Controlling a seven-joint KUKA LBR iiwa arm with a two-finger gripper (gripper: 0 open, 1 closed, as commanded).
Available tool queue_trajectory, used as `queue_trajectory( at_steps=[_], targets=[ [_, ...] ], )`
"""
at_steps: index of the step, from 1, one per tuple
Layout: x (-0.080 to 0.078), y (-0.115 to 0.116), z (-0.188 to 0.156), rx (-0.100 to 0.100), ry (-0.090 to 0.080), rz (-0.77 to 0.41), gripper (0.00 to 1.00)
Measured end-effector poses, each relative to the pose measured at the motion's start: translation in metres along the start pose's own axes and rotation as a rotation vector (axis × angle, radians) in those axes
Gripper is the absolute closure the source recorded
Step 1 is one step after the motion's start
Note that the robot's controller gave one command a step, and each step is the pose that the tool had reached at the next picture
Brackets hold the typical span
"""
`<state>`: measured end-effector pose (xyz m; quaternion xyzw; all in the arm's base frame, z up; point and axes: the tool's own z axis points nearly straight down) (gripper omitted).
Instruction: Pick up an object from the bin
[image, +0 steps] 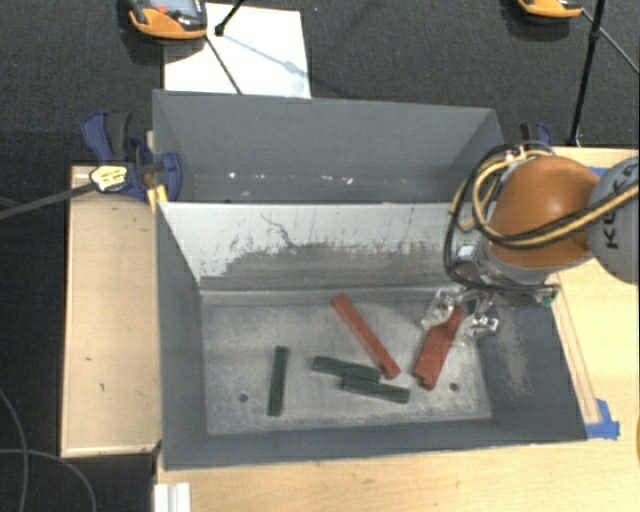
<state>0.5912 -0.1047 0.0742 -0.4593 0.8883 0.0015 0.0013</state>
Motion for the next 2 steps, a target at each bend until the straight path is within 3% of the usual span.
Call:
queue_trajectory(
  at_steps=[2],
  targets=[
    [-0.0001,0.0,-0.0001,-0.001,0.0,-0.002,1.0]
  ],
)
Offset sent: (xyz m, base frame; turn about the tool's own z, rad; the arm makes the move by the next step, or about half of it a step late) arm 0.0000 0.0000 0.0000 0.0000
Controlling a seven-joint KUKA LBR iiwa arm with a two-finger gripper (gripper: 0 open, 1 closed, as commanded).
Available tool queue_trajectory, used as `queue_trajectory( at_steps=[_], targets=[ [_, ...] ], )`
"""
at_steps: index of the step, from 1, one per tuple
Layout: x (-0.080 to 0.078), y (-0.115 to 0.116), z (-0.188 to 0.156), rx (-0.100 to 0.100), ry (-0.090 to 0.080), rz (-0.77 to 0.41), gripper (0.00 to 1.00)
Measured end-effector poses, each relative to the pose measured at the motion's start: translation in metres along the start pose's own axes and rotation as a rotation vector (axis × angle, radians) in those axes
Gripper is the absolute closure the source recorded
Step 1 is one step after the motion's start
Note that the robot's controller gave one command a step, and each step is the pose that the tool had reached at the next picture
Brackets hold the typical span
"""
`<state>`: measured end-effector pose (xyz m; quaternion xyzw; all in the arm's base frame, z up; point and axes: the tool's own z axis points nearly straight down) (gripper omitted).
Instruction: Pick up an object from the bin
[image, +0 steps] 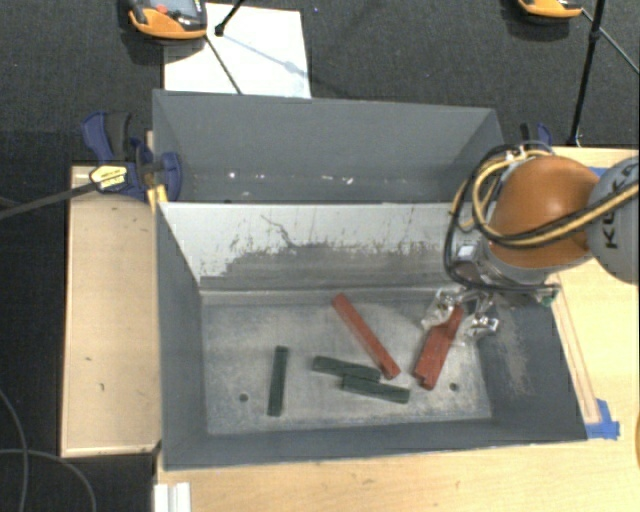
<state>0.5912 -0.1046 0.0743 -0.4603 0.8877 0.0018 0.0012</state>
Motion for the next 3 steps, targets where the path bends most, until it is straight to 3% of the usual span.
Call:
queue_trajectory(
  at_steps=[3],
  targets=[
    [-0.0001,0.0,0.0,0.0,0.0,-0.002,1.0]
  ],
)
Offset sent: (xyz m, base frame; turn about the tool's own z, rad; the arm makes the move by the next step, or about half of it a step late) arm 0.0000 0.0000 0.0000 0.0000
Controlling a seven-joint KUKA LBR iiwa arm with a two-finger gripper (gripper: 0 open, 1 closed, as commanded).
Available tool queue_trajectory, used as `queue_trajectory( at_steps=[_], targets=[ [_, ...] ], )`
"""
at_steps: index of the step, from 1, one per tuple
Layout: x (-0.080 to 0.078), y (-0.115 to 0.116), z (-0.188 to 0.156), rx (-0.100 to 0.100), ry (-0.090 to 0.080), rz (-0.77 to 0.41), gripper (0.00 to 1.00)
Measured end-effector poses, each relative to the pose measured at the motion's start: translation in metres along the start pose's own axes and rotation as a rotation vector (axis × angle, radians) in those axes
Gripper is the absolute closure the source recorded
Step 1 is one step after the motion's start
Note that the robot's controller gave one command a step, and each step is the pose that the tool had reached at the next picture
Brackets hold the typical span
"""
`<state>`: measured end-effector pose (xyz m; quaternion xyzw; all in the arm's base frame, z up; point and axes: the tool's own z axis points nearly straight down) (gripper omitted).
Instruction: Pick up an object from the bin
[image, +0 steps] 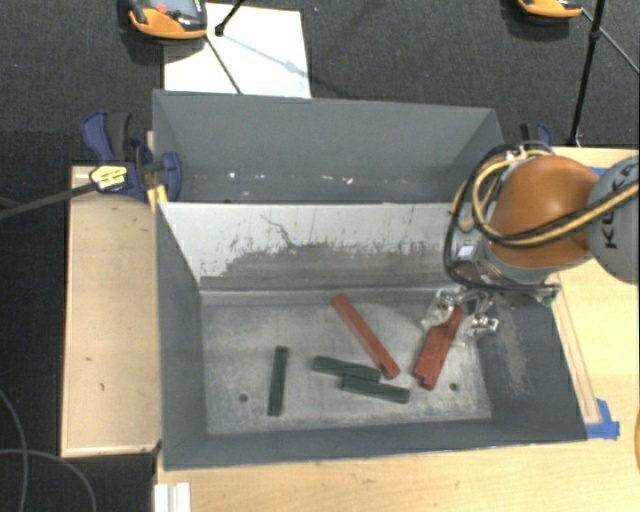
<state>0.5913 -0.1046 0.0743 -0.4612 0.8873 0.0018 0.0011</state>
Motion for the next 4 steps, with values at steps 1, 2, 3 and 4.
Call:
queue_trajectory(
  at_steps=[1,2,3,4],
  targets=[
    [0.0,0.0,0.0,0.0,0.0,0.001,1.0],
    [0.0,0.0,0.0,0.0,0.0,0.002,1.0],
    [0.0,0.0,0.0,0.0,0.0,0.003,1.0],
    [0.0,0.0,0.0,0.0,0.0,0.003,1.0]
  ],
)
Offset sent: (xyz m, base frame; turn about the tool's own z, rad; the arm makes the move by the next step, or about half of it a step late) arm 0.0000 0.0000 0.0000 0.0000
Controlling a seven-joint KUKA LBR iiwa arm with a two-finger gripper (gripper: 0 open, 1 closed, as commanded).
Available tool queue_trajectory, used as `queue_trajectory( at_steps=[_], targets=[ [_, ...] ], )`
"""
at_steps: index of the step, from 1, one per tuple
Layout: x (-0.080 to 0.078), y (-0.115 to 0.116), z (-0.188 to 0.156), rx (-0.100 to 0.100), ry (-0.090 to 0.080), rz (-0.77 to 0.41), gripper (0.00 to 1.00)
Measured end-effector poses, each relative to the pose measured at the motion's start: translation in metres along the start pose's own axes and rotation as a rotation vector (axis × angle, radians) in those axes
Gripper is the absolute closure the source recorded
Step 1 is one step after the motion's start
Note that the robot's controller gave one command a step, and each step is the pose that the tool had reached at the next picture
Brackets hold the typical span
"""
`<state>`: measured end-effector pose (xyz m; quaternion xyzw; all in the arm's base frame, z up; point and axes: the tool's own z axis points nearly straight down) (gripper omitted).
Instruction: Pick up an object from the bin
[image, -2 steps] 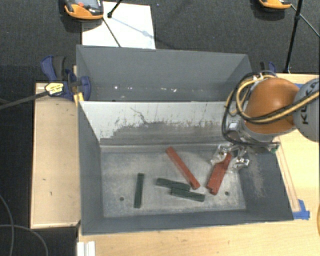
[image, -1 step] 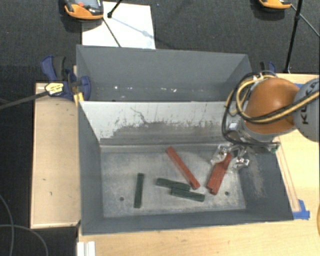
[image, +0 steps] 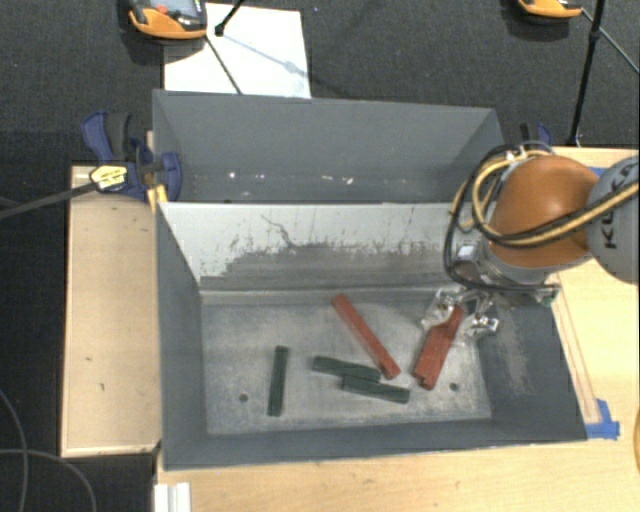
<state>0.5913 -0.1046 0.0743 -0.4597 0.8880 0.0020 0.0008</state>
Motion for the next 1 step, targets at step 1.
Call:
queue_trajectory(
  at_steps=[1],
  targets=[
    [0.0,0.0,0.0,0.0,0.0,0.001,1.0]
  ],
)
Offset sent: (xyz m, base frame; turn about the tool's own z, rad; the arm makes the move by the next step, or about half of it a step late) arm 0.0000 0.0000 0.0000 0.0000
